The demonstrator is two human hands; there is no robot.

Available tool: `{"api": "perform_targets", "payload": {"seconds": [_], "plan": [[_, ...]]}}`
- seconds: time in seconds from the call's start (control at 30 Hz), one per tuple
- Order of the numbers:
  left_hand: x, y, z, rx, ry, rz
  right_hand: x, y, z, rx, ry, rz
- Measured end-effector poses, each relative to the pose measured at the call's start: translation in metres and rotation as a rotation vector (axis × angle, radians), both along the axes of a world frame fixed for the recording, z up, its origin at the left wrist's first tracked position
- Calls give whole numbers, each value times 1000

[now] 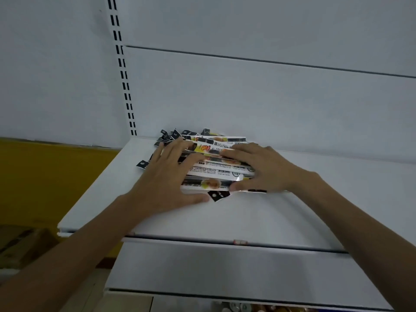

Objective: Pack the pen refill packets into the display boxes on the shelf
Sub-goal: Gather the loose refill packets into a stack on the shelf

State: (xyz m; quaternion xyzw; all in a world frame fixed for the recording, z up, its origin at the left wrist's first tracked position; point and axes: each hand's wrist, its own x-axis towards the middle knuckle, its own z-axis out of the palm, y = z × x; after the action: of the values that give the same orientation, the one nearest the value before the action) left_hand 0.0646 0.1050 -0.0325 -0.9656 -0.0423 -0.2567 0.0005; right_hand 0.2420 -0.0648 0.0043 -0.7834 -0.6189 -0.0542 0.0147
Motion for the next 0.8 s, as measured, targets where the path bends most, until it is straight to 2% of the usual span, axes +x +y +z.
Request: {"api": "perform_targets", "payload": {"seconds": [0.07, 0.13, 0.17, 0.2, 0.3, 0.4, 0.47, 0.6, 0.73, 0.8], "plan": [[1, 2, -2, 36, 65, 26, 2, 1, 11, 2, 217, -12], [5, -1, 1, 99, 104, 51, 7, 9, 22, 179, 524, -70], [8, -3, 3, 120, 100, 50, 13, 16, 25, 264, 599, -113], [10, -6, 5, 126, 84, 40, 20, 25, 25, 284, 605, -166], [15, -14, 5, 37, 54, -3, 31, 48, 16, 122, 517, -249], [14, -15, 3, -1, 110, -12, 38, 64, 6, 18, 433, -277], [13, -14, 1, 22, 149, -12, 39, 68, 7, -13, 399, -253], [7, -17, 0, 26, 160, 4, 38, 66, 11, -65, 450, -147], [5, -21, -1, 20, 150, 25, 34, 60, 17, 42, 462, -159], [5, -23, -2, 44, 125, 20, 31, 57, 13, -40, 427, -155]]}}
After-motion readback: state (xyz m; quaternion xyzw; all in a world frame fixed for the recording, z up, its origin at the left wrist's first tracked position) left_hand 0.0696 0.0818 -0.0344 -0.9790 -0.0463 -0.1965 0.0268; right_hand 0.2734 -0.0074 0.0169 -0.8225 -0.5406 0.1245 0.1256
